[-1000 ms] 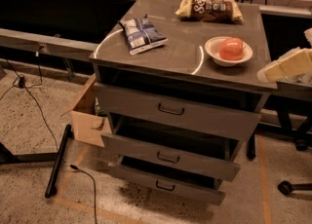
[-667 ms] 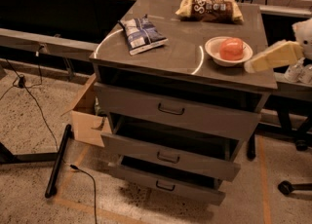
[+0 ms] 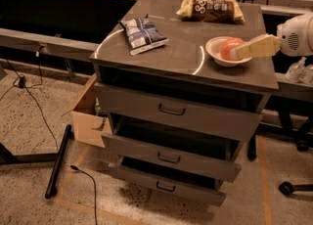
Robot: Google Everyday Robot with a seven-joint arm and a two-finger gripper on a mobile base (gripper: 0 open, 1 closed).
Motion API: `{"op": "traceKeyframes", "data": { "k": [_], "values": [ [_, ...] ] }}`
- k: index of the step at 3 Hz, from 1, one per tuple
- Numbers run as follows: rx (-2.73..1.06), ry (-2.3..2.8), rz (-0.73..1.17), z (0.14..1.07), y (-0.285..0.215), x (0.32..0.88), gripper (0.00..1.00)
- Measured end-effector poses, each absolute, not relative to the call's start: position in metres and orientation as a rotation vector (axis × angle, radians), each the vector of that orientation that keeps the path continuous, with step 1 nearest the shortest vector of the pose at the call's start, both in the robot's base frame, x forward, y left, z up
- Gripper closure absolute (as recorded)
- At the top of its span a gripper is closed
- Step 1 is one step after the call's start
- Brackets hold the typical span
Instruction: Pick apple from paper bowl and place on counter
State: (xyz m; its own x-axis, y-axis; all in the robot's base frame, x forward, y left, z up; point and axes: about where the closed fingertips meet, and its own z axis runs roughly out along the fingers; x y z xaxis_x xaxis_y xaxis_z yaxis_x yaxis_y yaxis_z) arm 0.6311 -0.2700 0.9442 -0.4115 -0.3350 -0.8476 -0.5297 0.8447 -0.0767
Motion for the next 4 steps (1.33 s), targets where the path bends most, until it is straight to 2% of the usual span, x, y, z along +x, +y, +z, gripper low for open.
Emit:
{"op": "traceKeyframes", "data": {
  "k": [2,4],
  "values": [
    [-0.613,1.934,0.282,0.926,-0.278,0.686,0.00],
    [-0.670,1.935,0.311,0.904,-0.275,0.712,0.21]
  ]
}}
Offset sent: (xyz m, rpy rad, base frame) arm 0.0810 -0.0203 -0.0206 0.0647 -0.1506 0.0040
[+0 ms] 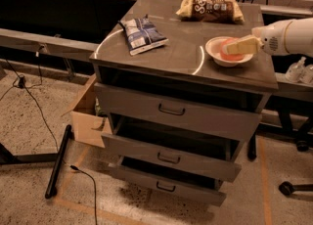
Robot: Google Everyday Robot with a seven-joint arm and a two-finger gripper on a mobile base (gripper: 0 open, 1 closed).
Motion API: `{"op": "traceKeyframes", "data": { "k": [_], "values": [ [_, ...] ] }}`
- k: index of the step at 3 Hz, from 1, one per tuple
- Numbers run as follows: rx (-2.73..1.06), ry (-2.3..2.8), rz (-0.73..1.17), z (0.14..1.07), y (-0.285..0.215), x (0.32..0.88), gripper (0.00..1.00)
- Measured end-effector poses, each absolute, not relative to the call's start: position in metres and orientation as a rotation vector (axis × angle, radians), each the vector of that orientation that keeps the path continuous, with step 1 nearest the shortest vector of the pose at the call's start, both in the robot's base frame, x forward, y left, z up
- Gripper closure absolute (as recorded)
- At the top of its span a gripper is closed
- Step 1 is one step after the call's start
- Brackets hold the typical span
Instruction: Pick apple from paper bowl and place on counter
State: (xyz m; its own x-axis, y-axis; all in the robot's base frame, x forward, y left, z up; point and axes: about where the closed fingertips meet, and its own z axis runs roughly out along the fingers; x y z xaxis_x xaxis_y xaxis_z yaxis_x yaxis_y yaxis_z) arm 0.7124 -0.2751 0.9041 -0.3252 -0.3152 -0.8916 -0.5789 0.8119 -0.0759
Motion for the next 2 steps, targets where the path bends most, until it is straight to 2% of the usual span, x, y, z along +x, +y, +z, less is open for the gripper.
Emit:
{"op": "traceKeyframes", "data": {
  "k": [2],
  "values": [
    [-0.731,1.990,0.357,0.872,-0.263,0.714,0.34]
  ]
}}
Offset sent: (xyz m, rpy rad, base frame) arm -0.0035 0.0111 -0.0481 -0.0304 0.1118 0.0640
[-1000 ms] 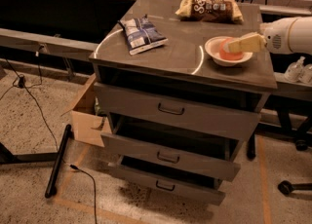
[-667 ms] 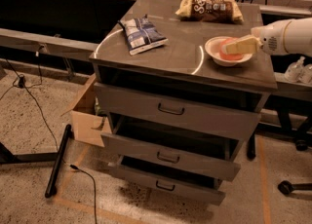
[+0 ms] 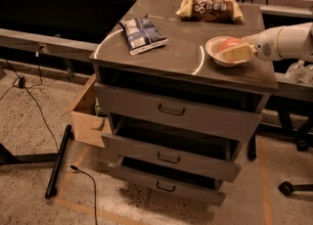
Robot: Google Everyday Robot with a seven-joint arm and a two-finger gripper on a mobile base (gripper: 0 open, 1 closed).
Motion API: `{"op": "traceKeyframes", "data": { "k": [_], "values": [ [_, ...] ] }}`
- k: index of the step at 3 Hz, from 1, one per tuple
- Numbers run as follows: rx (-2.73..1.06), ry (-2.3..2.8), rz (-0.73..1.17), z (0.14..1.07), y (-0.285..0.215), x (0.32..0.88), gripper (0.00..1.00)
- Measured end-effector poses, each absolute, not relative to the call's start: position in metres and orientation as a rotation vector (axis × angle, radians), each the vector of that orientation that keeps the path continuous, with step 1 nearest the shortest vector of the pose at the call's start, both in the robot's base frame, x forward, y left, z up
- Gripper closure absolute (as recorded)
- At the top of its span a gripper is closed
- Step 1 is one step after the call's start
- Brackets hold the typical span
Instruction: Pick apple from paper bowl and place on counter
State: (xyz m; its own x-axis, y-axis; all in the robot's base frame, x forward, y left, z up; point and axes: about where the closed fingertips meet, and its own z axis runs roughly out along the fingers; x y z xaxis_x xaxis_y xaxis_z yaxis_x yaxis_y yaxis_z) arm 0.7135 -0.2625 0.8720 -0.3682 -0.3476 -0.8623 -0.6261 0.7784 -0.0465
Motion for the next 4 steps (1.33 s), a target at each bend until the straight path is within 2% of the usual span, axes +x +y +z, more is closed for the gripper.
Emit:
{"op": "traceKeyframes", "data": {
  "k": [1,2,4],
  "values": [
    [-0.749,2.009,0.363,0.863,-0.258,0.712,0.36],
    [-0.749,2.009,0.363,0.864,-0.258,0.712,0.52],
    [-0.762,1.891,0.361,0.904,-0.217,0.724,0.99]
  ]
}}
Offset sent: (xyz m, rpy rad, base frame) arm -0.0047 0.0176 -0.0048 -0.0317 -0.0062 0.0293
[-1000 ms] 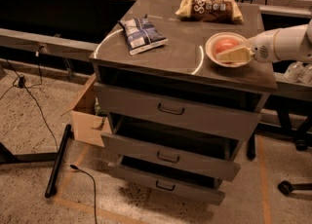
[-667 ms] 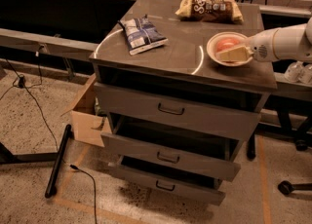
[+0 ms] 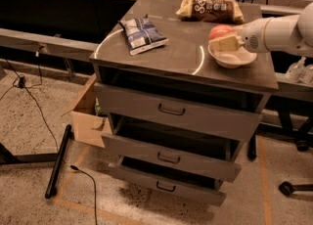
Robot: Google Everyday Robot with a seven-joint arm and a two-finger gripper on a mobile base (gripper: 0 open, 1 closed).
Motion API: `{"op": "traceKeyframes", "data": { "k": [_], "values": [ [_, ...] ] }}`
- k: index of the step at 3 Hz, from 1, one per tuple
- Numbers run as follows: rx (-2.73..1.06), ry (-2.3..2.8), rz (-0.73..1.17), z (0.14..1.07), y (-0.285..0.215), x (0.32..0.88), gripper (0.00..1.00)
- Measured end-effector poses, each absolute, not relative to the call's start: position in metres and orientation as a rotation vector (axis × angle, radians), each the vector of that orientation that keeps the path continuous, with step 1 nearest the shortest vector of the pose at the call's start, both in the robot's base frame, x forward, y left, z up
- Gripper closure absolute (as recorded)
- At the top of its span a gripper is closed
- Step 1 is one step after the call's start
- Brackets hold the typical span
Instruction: Pick apple from paper bowl and place on counter
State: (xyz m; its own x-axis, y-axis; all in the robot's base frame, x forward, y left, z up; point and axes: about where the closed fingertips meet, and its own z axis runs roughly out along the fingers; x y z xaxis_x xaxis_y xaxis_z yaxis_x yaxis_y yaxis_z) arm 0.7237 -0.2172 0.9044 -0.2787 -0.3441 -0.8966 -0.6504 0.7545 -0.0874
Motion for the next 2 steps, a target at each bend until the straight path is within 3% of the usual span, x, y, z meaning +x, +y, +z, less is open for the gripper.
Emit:
{"op": "traceKeyframes", "data": {
  "k": [2],
  "values": [
    [-0.771,1.793,0.347,0.941,-0.189,0.740,1.00]
  ]
}}
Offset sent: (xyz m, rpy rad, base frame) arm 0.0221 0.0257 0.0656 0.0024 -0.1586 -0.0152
